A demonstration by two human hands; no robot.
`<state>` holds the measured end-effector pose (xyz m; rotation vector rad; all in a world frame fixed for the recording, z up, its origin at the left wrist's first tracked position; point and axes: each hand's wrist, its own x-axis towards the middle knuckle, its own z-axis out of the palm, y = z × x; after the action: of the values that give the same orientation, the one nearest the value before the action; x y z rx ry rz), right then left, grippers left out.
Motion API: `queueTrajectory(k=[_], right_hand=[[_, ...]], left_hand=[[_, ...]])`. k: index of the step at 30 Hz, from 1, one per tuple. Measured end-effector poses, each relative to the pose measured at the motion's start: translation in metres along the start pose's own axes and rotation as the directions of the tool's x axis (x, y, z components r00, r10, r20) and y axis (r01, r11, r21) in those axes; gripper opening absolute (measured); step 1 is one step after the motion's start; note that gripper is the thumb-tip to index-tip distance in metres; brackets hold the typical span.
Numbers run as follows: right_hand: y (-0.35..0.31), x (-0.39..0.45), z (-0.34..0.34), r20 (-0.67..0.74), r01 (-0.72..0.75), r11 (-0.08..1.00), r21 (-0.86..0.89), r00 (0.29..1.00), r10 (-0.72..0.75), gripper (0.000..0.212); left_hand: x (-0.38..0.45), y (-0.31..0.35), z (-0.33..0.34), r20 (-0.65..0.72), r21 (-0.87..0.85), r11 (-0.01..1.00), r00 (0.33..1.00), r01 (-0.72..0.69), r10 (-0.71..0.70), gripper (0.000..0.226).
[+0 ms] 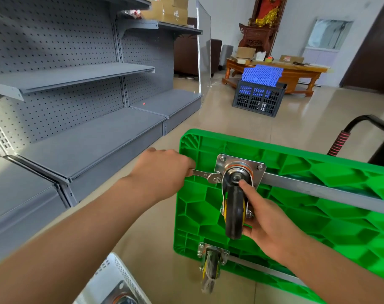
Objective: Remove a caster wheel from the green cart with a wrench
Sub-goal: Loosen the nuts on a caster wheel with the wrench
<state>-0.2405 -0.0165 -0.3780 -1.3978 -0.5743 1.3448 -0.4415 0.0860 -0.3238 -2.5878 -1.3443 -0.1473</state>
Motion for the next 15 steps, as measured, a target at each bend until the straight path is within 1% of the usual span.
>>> queueTrajectory(k=[4,6,10,13,15], right_hand=[[0.0,0.0,-0.001,0.009,-0.005,1.0,0.0,1.0,0.005,0.047],[0.0,0.0,-0.002,0.011,-0.004,1.0,0.005,1.0,0.003,0.048],[0.001,0.001,-0.003,0.022,0.0,1.0,0.011,1.0,-0.001,0.045],[0.001,0.002,-0.002,0.026,0.006,1.0,0.013,1.0,-0.006,0.044],[0.001,0.002,-0.002,0.028,0.006,1.0,0.014,1.0,-0.006,0.044]], left_hand=[[0.005,0.006,-0.004,-0.111,0.147,0.989,0.994,0.03,-0.013,0.011],[0.007,0.008,-0.008,-0.136,0.194,0.98,0.99,0.047,-0.02,0.007],[0.013,0.007,-0.017,-0.136,0.269,0.96,0.99,0.071,-0.035,0.007],[0.016,0.009,-0.019,-0.105,0.249,0.966,0.994,0.068,-0.043,0.012],[0.017,0.012,-0.018,-0.113,0.237,0.97,0.993,0.048,-0.021,0.009]])
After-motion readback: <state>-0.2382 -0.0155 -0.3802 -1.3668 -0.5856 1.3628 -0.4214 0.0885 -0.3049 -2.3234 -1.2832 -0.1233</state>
